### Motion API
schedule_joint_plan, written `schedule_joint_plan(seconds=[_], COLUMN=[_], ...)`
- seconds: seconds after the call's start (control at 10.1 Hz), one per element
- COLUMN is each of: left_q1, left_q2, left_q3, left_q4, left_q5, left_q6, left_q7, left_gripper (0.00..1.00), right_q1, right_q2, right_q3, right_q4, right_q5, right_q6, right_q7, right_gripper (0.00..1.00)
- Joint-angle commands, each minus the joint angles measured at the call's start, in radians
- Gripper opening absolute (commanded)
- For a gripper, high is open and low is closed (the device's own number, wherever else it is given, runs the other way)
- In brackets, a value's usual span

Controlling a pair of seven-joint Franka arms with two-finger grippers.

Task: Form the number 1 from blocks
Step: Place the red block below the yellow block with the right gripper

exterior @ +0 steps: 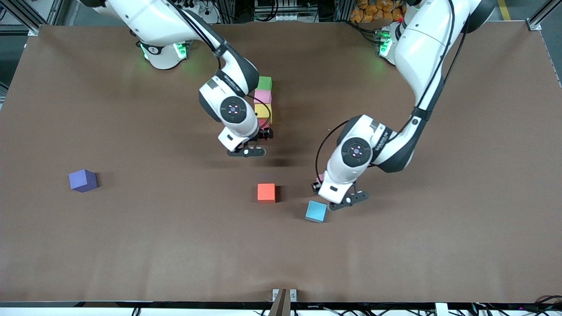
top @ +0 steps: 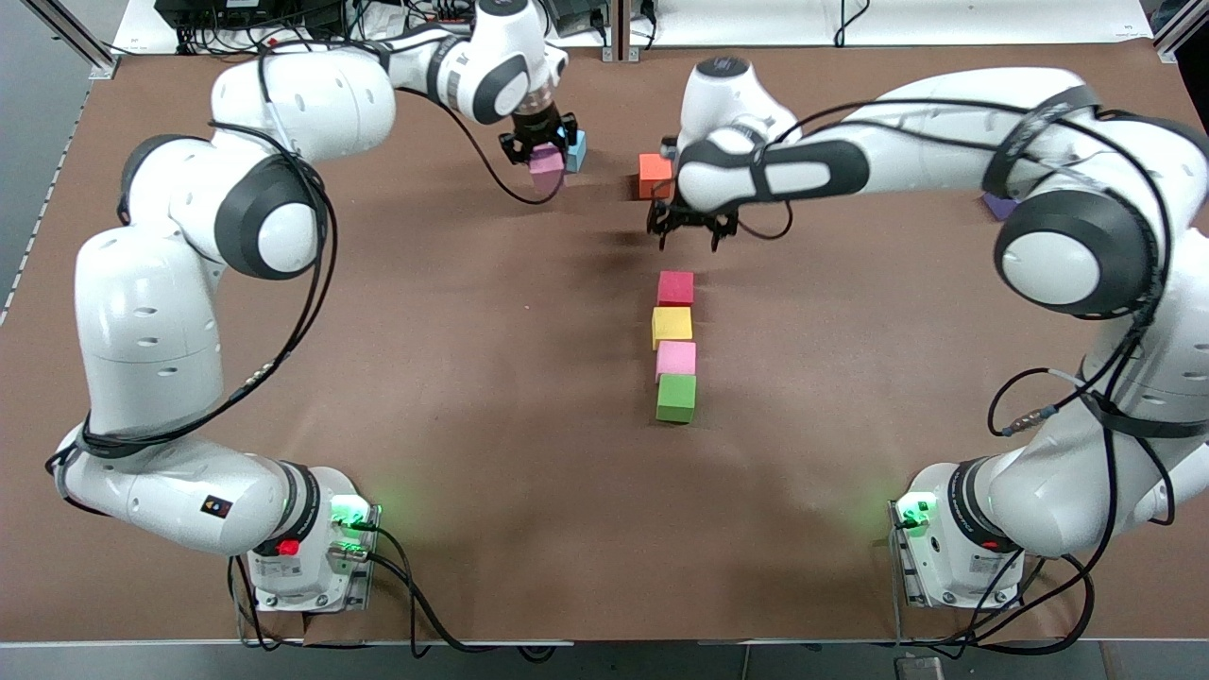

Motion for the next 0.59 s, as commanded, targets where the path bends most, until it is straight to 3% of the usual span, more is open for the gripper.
schedule_joint_plan(seconds=[0.0, 0.3, 0.49], left_q1=[-0.085, -0.225, -0.300], left_q2=[-0.023, -0.012, -0.005], left_q3=[0.011, 0.032, 0.057], left_q4=[-0.018, -0.008, -0.008], left_q5=[-0.003, -0.004, -0.003], left_q6=[-0.006, 0.004, 0.013], left_q7=[-0.100, -0.203, -0.228], left_gripper=[0.00, 0.00, 0.00], right_q1=[-0.062, -0.217, -0.259], right_q2=[-0.072, -0.223, -0.323], right_q3=[0.007, -0.056, -0.178], right_q4=[0.051, 0.077, 0.076], right_q5=[0.090, 0.109, 0.109], right_q6=[-0.088, -0.289, -0.373], right_q7=[-0.013, -0.245, -0.338], right_gripper=[1.00, 1.00, 1.00])
